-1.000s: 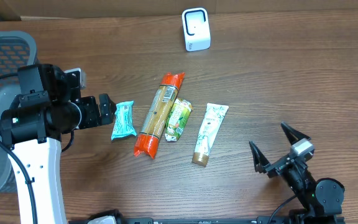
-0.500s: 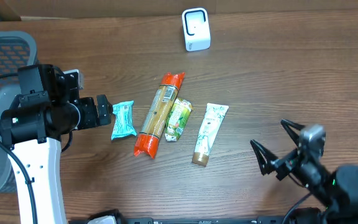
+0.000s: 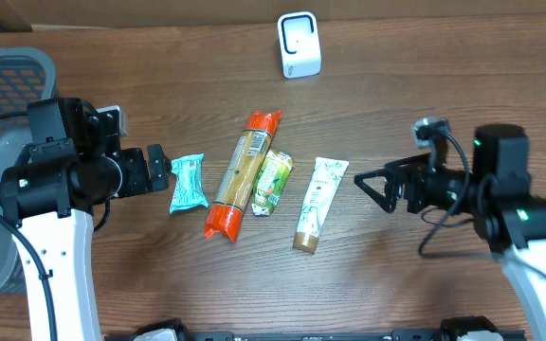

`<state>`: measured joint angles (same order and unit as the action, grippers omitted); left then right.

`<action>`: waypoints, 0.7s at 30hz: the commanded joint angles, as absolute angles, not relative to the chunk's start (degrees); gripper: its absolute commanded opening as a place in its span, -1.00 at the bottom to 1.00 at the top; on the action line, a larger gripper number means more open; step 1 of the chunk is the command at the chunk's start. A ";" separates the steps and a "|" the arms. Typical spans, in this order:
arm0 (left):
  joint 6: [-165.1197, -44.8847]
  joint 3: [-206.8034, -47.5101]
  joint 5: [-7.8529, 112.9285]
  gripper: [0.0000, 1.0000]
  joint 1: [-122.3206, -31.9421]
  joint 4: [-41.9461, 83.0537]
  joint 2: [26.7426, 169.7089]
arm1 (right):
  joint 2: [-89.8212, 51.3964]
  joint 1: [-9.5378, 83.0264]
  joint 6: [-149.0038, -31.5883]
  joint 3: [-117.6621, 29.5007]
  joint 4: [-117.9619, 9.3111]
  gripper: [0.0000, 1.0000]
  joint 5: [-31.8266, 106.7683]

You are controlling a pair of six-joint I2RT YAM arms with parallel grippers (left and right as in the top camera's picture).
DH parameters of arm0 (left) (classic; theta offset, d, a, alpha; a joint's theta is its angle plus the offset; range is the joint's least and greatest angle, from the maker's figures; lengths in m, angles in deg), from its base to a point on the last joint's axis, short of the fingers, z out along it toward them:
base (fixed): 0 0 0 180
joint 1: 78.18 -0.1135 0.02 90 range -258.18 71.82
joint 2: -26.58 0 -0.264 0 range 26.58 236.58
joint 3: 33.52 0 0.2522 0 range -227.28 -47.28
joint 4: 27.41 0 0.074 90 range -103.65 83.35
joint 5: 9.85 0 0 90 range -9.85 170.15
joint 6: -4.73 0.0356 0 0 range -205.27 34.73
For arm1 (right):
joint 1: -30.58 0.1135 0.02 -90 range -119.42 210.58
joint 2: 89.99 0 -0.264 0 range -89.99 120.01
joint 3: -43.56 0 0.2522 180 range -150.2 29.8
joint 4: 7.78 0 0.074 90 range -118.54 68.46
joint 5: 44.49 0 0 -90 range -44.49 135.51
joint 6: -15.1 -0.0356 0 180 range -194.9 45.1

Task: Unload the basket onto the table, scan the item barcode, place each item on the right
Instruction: 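Move the right gripper over the white Pantene conditioner tube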

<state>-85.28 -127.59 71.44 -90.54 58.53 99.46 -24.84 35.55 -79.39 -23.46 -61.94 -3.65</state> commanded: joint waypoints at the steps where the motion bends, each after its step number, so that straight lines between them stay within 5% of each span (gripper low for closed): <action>1: -85.06 -128.75 71.77 1.00 -90.15 58.38 99.33 | -17.56 36.62 -82.43 -24.66 -61.13 1.00 -7.61; 7: -85.06 -128.75 71.77 0.99 -90.15 58.38 99.33 | -4.95 43.18 -99.04 -24.66 -60.30 0.81 8.46; 21: -85.06 -128.75 71.77 1.00 -90.15 58.38 99.33 | 6.11 54.87 -119.06 -24.64 -54.47 0.87 23.97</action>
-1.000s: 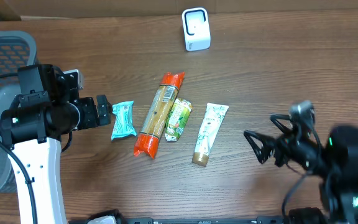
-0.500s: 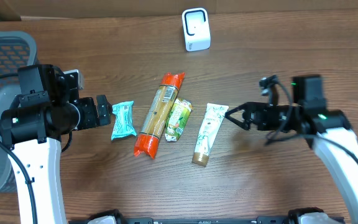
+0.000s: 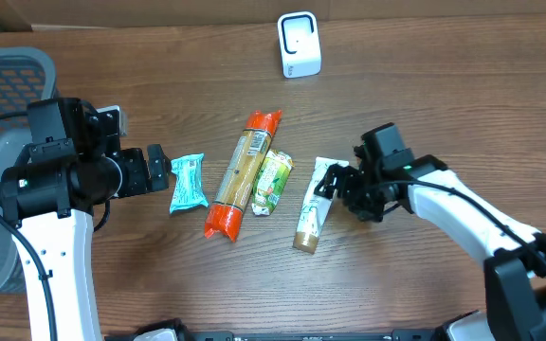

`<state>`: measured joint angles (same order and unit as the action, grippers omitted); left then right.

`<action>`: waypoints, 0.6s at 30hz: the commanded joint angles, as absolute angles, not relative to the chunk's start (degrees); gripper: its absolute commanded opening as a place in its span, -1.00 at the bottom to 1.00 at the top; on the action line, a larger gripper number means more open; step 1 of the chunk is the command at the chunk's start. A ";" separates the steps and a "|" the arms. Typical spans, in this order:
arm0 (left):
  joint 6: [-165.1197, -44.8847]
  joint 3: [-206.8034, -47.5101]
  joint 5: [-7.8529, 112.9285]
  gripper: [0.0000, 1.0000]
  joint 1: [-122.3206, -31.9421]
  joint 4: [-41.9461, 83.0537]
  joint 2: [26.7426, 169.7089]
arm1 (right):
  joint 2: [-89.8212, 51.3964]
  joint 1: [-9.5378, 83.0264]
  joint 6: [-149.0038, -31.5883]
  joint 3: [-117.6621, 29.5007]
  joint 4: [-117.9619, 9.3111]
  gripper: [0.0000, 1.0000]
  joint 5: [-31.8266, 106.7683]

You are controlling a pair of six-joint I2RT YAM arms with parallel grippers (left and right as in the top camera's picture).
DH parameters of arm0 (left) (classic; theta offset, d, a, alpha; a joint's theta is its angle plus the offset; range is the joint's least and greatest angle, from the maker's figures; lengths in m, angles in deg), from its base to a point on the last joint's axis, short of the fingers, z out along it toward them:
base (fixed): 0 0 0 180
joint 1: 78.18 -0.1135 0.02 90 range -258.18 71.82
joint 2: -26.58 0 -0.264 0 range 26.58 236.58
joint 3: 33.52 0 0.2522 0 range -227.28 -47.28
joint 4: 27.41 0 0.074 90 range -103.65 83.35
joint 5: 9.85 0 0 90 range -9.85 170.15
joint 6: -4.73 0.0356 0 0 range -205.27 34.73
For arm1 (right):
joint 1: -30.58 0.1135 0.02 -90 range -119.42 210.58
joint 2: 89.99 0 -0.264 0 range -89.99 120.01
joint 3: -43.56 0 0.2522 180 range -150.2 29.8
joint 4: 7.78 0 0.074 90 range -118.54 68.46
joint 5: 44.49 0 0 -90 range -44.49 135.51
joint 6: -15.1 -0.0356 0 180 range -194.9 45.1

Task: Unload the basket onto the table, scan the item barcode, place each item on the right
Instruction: 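Move the right gripper over the white Pantene conditioner tube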

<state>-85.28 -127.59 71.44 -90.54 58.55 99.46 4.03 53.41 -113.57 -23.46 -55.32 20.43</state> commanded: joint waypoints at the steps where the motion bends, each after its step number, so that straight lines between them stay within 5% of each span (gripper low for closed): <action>1: -85.06 -128.75 71.77 0.99 -90.15 58.38 99.33 | 6.66 55.36 -119.93 -24.64 -54.23 0.87 24.06; 8: -85.06 -128.75 71.77 0.99 -90.17 58.38 99.33 | 11.79 58.66 -124.70 -24.64 -50.60 0.64 24.06; 16: -85.06 -128.75 71.77 0.99 -90.17 58.38 99.33 | 12.47 59.03 -124.66 -24.64 -49.88 -0.49 24.48; 18: -85.06 -128.75 71.77 0.99 -90.17 58.38 99.33 | 12.36 59.01 -124.61 -24.66 -49.96 -0.64 24.41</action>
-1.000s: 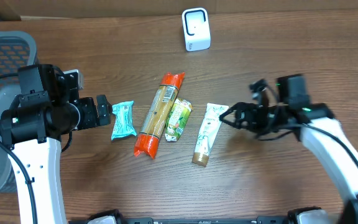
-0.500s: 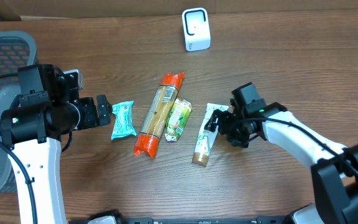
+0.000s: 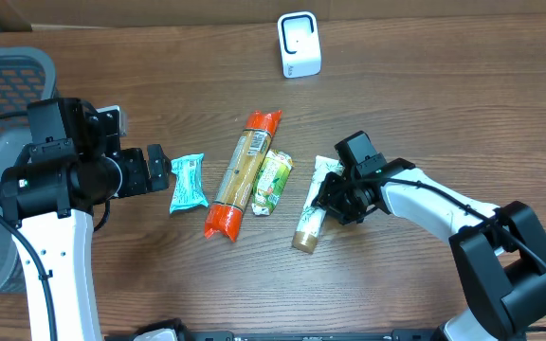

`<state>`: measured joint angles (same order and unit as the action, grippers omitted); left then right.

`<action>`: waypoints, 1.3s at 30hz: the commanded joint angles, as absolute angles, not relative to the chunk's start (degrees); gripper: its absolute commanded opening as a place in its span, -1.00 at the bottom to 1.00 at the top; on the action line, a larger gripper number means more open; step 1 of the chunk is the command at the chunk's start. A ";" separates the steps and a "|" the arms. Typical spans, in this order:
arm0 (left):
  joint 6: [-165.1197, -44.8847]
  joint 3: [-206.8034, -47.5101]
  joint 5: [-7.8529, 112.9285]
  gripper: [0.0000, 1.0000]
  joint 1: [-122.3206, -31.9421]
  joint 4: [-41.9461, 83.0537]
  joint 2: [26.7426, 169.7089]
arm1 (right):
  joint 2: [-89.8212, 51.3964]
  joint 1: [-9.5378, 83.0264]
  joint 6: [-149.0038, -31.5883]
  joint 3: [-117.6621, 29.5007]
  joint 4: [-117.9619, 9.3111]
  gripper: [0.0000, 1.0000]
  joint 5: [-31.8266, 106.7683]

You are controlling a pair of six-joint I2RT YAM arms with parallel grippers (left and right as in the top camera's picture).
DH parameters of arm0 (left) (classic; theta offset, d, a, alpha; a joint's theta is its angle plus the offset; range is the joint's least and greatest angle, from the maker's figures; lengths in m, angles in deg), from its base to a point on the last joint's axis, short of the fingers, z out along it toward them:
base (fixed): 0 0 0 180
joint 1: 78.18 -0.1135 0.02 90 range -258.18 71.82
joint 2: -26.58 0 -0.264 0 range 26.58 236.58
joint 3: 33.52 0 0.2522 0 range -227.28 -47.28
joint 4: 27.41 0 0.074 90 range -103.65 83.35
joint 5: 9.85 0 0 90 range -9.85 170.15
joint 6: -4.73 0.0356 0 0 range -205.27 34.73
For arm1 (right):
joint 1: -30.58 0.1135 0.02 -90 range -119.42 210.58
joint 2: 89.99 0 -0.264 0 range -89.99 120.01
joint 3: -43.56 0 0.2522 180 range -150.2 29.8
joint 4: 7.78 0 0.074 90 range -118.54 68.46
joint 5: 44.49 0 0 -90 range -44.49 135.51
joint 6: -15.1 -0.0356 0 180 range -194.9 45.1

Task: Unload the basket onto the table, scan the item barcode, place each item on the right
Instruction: 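Move the right gripper over the white Pantene conditioner tube, then grasp the conditioner tube with the right gripper and lift it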

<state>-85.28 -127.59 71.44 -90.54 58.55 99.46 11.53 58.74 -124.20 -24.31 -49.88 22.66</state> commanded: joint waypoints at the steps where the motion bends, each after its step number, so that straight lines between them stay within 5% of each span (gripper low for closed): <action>1: -85.06 -128.75 71.77 0.99 -90.15 58.38 99.33 | 12.21 58.92 -124.57 -24.66 -50.14 -0.72 24.37; 5: -85.06 -128.75 71.77 0.99 -90.15 58.38 99.33 | 9.41 57.72 -121.20 -24.86 -52.04 -0.93 24.46; 10: -85.06 -128.75 71.77 0.99 -90.17 58.38 99.33 | 3.73 54.90 -113.46 -29.32 -62.53 -0.93 27.95; 17: -85.06 -128.75 71.77 0.99 -90.15 58.38 99.33 | 4.80 55.38 -110.86 -45.99 -91.76 -0.93 60.67; 28: -85.06 -128.75 71.77 0.99 -90.15 58.36 99.33 | 24.27 55.38 -111.48 -51.72 -99.91 -0.93 76.82; 34: -85.06 -128.75 71.77 0.99 -90.15 58.38 99.33 | 27.70 57.32 -110.01 -51.72 -98.88 -0.92 74.68; 39: -85.06 -128.75 71.77 0.99 -90.15 58.38 99.33 | 27.68 60.16 -103.13 -51.72 -94.64 -0.43 62.62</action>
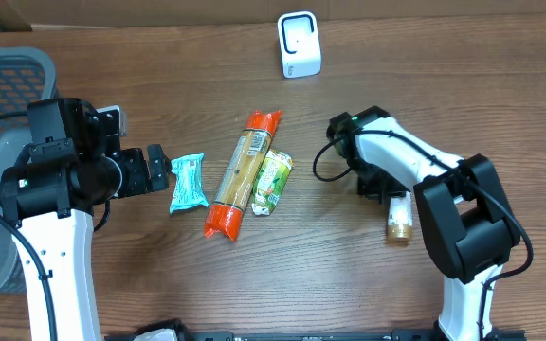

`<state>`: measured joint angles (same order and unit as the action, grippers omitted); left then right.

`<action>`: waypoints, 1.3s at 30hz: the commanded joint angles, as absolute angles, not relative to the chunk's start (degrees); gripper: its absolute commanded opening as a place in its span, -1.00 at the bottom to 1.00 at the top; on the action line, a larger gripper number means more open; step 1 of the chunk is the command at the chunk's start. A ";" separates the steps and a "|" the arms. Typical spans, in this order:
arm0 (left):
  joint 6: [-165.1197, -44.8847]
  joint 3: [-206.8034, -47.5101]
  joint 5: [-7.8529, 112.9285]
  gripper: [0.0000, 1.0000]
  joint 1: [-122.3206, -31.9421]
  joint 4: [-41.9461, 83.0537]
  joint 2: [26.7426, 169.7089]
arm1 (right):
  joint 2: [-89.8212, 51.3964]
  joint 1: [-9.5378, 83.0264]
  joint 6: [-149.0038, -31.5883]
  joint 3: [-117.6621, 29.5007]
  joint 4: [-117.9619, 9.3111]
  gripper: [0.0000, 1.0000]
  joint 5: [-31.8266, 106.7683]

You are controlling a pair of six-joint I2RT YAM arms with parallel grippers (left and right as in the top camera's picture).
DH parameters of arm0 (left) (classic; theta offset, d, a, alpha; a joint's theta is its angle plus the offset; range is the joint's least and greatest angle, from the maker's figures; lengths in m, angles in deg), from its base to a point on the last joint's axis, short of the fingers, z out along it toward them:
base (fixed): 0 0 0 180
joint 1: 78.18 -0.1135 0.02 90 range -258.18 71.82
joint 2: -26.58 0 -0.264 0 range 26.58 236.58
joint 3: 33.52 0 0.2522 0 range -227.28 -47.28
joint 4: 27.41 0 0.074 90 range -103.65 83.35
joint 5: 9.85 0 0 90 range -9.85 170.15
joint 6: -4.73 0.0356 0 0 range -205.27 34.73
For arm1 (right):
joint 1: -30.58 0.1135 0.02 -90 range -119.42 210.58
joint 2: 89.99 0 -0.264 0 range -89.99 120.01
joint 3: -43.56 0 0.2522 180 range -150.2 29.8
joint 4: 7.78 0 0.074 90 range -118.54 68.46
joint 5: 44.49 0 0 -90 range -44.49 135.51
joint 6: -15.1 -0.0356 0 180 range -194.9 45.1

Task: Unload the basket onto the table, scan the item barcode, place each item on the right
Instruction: 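Grasp the conditioner tube with the right gripper and lift it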

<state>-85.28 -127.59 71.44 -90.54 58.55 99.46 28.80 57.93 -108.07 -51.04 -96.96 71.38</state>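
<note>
The white scanner (299, 44) stands at the back middle of the table. The cream tube with a brown cap (400, 220) hangs cap-down at the right, off its old spot beside the green packet. My right gripper (380, 187) is shut on the tube's upper part, which the arm mostly hides. At the left, my left gripper (155, 169) stands open next to the teal packet (187, 182), holding nothing.
A long packet with orange ends (243, 175) and a small green packet (273, 182) lie in the middle of the wooden table. A grey basket (3, 85) sits at the far left edge.
My right gripper was down on the tube where it lay by the green packet. Now it holds the tube further right, lifted off the table. The left arm has not moved.
My right gripper first stood open to the right of the lying tube. Then it reached the tube's upper end, then sat closed around it on the table. Now the tube hangs in that gripper at the right. The left arm stayed by the teal packet throughout.
</note>
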 commanded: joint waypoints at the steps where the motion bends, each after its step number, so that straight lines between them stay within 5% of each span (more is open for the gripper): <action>1: -85.06 -128.75 71.77 0.99 -90.15 58.38 99.33 | 27.68 60.73 -101.68 -51.72 -93.50 -0.25 59.12; 6: -85.06 -128.75 71.77 0.99 -90.15 58.36 99.33 | 27.68 63.42 -100.77 -51.72 -89.83 0.79 48.76; 8: -85.06 -128.75 71.77 0.99 -90.15 58.38 99.33 | 27.66 63.97 -100.79 -51.83 -89.26 0.98 46.68; 18: -85.06 -128.75 71.77 0.99 -90.15 58.38 99.33 | 21.41 61.54 -101.64 -58.06 -91.67 1.00 44.37; 26: -85.06 -128.75 71.77 0.99 -90.15 58.38 99.33 | 15.31 51.27 -100.09 -58.15 -91.21 1.00 42.84; 39: -85.06 -128.75 71.77 0.99 -90.15 58.38 99.33 | 15.57 48.49 -93.90 -40.51 -78.05 0.87 19.84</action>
<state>-85.28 -127.59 71.44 -90.54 58.55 99.48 15.33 48.32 -95.00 -44.33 -80.70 28.11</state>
